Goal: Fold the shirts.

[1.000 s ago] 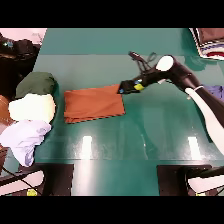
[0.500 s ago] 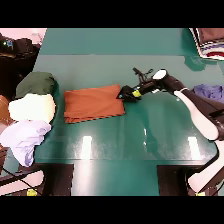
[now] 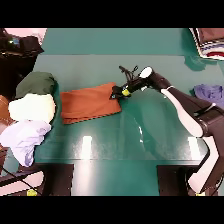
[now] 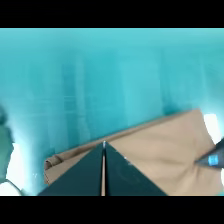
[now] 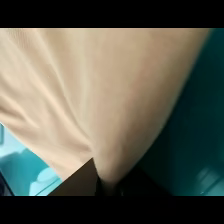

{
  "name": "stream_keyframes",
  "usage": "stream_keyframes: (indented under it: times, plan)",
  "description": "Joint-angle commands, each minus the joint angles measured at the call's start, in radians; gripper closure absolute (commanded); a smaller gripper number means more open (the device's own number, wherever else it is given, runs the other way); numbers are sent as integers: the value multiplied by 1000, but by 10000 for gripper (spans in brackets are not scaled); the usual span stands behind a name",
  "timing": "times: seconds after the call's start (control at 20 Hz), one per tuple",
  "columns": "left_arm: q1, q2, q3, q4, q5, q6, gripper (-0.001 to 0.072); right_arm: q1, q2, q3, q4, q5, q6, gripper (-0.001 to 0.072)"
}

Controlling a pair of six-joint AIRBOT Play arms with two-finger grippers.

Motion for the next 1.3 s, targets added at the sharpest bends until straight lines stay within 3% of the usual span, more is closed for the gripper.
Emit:
stream_keyframes:
  times: [0.0, 0.35, 0.6, 0.8, 1.25]
  plan:
    - [-108, 1, 0, -12, 14, 1, 682, -109, 122, -66, -48, -5, -1, 692]
    - [-277, 1, 0, -13, 72, -19, 682, -660, 492, -306, -164, -61, -1, 692]
    - [-337, 1, 0, -12, 158, -46, 681, -1028, 565, -305, -161, -73, -3, 692]
    - [-350, 1, 0, -11, 189, -45, 681, -1126, 540, -226, -160, -87, -31, 693]
    - [-350, 1, 0, -8, 183, -42, 681, -1147, 544, 53, -171, -33, -29, 693]
